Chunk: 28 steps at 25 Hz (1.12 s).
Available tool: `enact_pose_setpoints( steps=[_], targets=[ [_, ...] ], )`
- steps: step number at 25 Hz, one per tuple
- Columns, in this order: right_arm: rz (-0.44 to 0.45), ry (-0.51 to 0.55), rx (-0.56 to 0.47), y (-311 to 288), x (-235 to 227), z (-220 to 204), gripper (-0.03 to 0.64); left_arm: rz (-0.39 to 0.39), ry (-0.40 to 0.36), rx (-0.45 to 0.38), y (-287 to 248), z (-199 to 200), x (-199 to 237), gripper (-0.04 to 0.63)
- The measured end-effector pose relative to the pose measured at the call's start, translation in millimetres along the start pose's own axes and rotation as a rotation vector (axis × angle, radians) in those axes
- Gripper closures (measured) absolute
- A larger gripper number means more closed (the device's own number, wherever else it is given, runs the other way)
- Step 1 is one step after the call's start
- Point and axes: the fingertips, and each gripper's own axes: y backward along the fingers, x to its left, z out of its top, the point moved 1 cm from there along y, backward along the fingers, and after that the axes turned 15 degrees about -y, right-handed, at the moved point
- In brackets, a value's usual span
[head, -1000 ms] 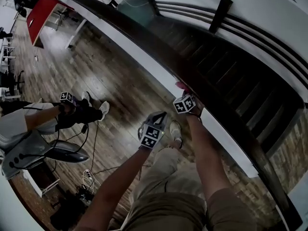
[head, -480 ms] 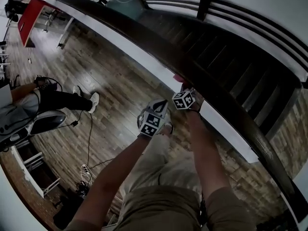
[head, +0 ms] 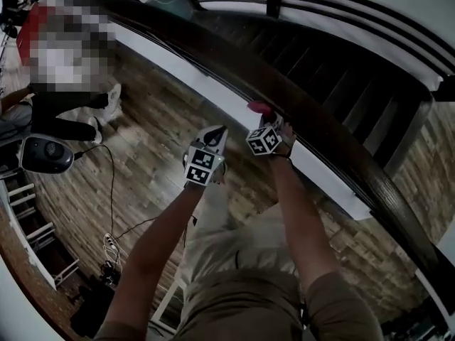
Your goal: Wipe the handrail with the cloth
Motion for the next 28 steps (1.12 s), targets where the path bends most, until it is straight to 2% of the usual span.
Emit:
enact_pose_setpoints(
  steps=[5, 10, 15, 19, 24, 28],
  targets=[
    [0.006, 0.009, -0.013, 57.2, -57.2, -82.5, 0.472, -0.012, 0.005, -0.013, -5.8, 22.4, -94.2, 0.578],
    [-0.028, -0.060, 0.052, 111.2, -125.8, -166.8, 0.472, -0.109, -0.020, -0.044, -20.1, 52.2, -179.3, 0.578],
    [-0.056, -0.039, 0.108, 155.5, -192.0, -267.7, 0.472, -0.193, -0.098, -0.056, -52.7, 59.3, -256.6, 0.578],
    [-0.097, -0.056, 0.137, 187.2, -244.3, -332.7, 0.472, -0.244, -0.173, -0.096, -85.5, 64.9, -293.1, 0.578],
    [-0.179, -0.062, 0.132, 244.4, -293.0, -426.8, 0.472, -0.275, -0.239, -0.176, -109.7, 39.2, -310.9, 0.578],
    [-0.254, -0.101, 0.159, 290.7, -341.9, -531.2, 0.471, -0.293, -0.313, -0.245, -133.1, 3.4, -327.2, 0.578]
  ],
)
